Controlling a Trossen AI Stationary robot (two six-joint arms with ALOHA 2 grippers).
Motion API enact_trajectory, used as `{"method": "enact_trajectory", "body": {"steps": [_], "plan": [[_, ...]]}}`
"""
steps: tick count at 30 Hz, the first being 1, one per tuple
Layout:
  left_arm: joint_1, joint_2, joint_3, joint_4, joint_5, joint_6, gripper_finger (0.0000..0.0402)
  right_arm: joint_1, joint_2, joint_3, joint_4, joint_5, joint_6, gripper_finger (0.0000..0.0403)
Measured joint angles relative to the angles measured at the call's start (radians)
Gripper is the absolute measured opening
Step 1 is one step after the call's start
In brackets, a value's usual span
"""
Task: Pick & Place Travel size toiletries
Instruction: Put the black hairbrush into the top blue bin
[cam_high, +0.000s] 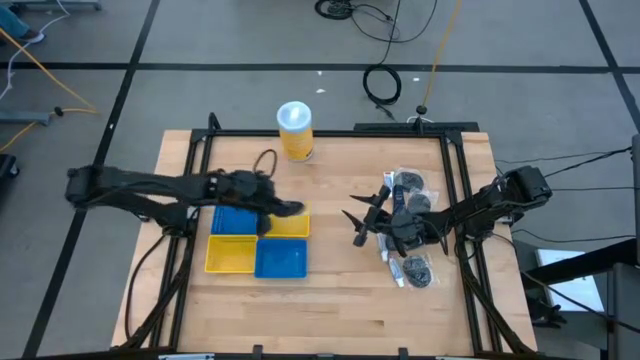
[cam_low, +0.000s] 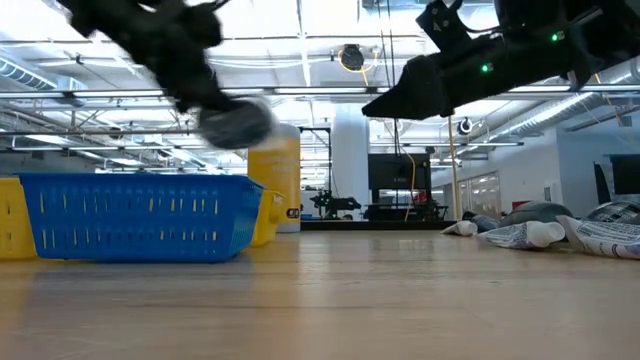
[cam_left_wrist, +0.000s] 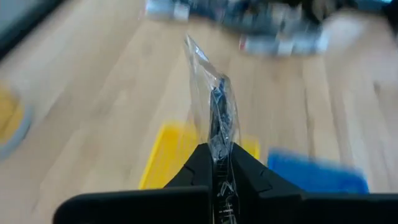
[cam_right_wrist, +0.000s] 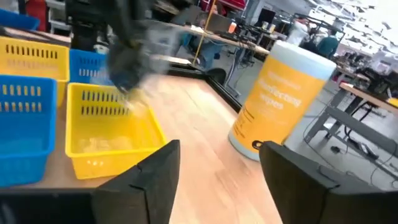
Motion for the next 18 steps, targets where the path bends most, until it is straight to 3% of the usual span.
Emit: {"method": "enact_trajectory", "body": {"steps": [4, 8, 13, 18], "plan": [[0.003, -0.154, 0.008, -0.34, -0.028, -0.033, 0.004, -0.019, 0.0, -0.015, 0.021, -0.001, 0.029, 0.0214], [0.005, -0.229, 0.032, -0.631, -0.083, -0.129, 0.0036, -0.033, 0.0, -0.018, 0.021, -0.003, 0.051, 0.0209], [0.005, -0.234, 0.033, -0.774, -0.083, -0.131, 0.0011, -0.053, 0.0, -0.018, 0.022, -0.079, 0.074, 0.0208], [0.005, -0.187, 0.027, -0.756, -0.016, -0.051, 0.0029, -0.065, 0.0, -0.018, 0.036, -0.124, 0.08, 0.0206]]}}
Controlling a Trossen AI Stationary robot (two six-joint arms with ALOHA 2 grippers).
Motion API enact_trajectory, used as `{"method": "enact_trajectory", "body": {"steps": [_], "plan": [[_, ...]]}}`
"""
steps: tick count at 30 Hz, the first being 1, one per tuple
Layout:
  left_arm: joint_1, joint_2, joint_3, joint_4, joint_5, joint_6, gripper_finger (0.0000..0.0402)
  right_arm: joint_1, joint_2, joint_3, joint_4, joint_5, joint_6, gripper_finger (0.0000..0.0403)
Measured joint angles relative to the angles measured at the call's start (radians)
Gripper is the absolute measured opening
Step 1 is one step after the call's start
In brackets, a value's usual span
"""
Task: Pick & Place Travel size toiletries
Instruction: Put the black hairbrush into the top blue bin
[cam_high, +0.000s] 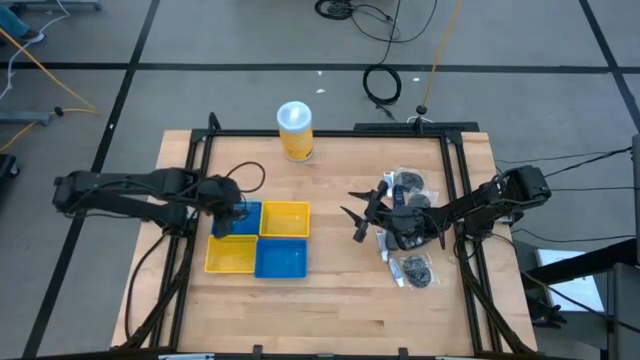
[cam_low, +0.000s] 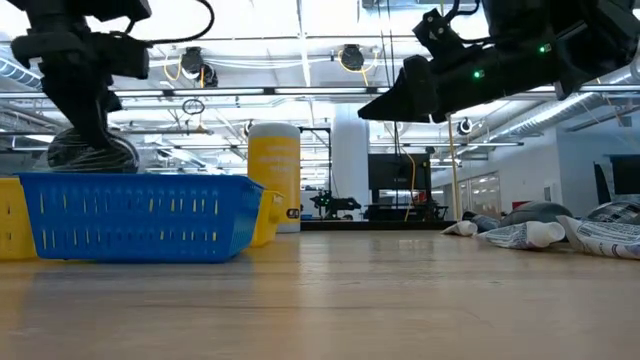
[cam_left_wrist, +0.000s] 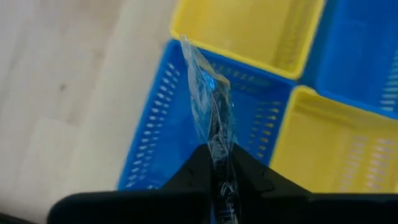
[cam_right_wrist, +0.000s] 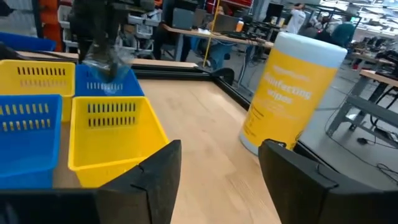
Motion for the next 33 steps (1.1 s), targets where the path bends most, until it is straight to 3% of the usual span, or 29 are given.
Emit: {"method": "enact_trajectory", "body": {"steps": [4, 11, 19, 33], "plan": [[0.001, 0.063, -0.001, 0.0, 0.002, 0.002, 0.0056, 0.001, 0.0, 0.0, 0.015, -0.01, 0.0, 0.0206], [0.001, 0.141, -0.001, 0.07, 0.004, 0.005, 0.0063, 0.002, 0.0, 0.0, 0.015, -0.01, 0.0, 0.0204], [0.077, 0.142, -0.031, 0.095, 0.1, -0.016, 0.0064, 0.009, 0.0, 0.0, 0.006, -0.011, 0.014, 0.0202], [0.191, 0.147, -0.073, 0.11, 0.043, -0.055, 0.0065, 0.009, 0.0, 0.0, 0.006, -0.01, 0.025, 0.02]]}}
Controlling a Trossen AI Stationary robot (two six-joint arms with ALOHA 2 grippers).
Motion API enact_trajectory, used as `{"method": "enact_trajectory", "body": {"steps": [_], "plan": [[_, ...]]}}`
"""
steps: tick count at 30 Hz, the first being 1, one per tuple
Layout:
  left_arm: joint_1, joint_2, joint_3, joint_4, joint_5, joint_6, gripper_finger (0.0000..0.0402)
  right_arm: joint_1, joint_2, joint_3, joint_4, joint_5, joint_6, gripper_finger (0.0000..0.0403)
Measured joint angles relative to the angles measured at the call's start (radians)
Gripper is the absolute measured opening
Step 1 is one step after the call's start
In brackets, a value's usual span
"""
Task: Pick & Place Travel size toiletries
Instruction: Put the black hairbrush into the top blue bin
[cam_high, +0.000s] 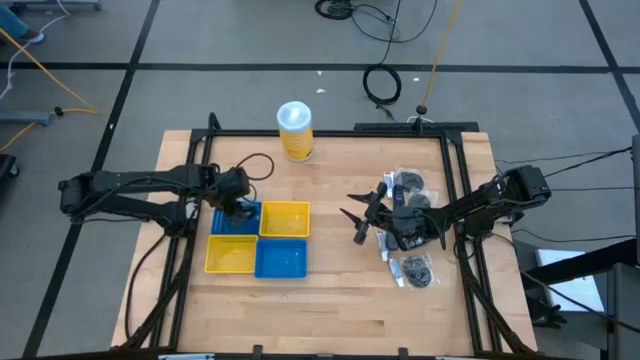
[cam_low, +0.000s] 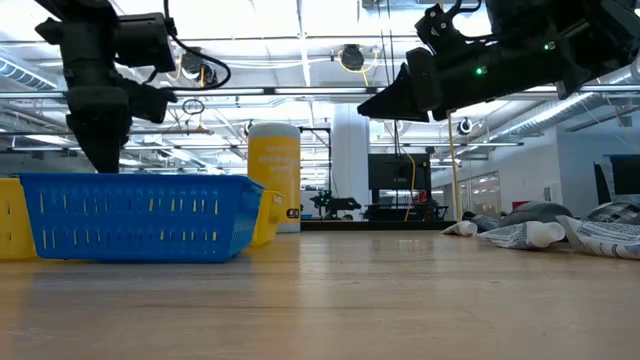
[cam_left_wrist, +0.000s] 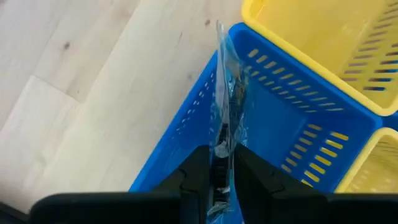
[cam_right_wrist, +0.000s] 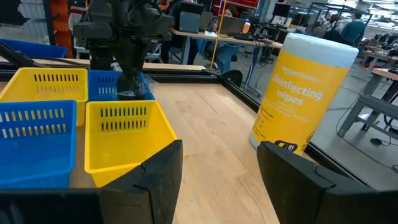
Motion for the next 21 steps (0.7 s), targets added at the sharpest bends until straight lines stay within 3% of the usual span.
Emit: {"method": "enact_trajectory", "body": {"steps": [8, 17, 21], "plan": [[-0.001, 0.0, 0.001, -0.066, 0.148, -0.003, 0.0011, 0.0, 0.0, 0.0, 0.001, 0.0, 0.0, 0.0197], [-0.006, 0.002, 0.032, -0.115, 0.252, 0.053, 0.0007, 0.0, 0.0, 0.0, 0.0, 0.0, 0.0, 0.0196], [0.006, 0.063, 0.033, -0.117, 0.261, 0.049, 0.0017, 0.0, 0.0, 0.0, 0.0, 0.0, 0.0, 0.0196]]}}
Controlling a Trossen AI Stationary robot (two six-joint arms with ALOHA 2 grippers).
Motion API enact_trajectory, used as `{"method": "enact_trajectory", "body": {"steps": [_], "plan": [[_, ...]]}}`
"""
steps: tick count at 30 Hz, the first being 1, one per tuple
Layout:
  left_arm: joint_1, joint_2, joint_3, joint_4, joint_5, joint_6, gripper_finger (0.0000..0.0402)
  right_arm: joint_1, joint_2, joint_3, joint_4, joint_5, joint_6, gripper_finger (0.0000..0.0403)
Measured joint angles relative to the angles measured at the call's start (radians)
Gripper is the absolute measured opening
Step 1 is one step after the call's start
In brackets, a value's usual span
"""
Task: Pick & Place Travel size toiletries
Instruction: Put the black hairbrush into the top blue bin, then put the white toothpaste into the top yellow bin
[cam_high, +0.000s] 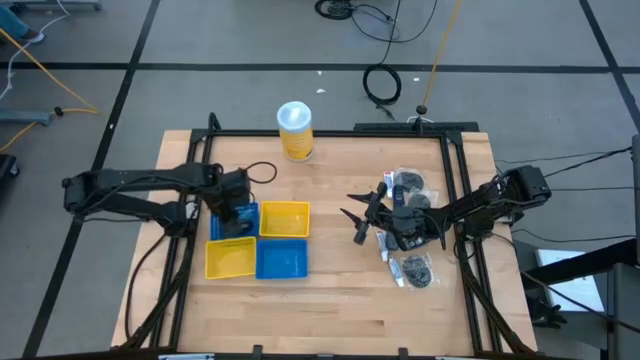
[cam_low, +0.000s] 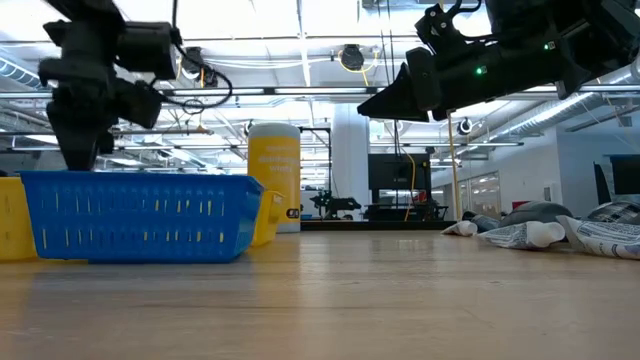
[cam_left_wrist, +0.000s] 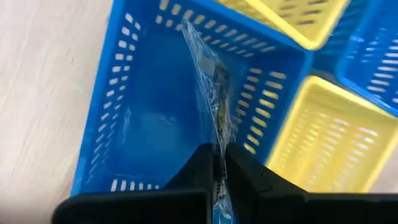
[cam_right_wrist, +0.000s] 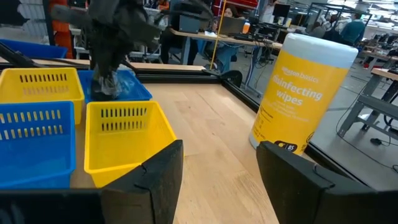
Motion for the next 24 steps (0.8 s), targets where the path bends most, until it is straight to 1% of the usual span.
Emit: {"method": "enact_trajectory", "body": {"steps": [7, 10, 13, 20, 24], "plan": [[0.0, 0.106, 0.0, 0.002, -0.045, 0.008, 0.0021, 0.0, 0.0, 0.0, -0.005, 0.0, 0.007, 0.0196], [0.0, 0.119, 0.0, 0.002, -0.048, 0.014, 0.0036, 0.0, 0.0, 0.0, -0.005, 0.0, 0.007, 0.0196], [0.001, 0.118, 0.0, 0.001, -0.048, 0.019, 0.0073, 0.0, 0.0, 0.0, -0.005, 0.0, 0.007, 0.0196], [0.067, 0.07, 0.024, -0.072, -0.022, 0.066, 0.0187, 0.0, 0.0, 0.0, -0.006, 0.0, 0.013, 0.0196], [0.086, 0.019, 0.054, -0.073, -0.042, 0.081, 0.0231, 0.0, 0.0, 0.0, -0.007, 0.0, 0.021, 0.0196]]}}
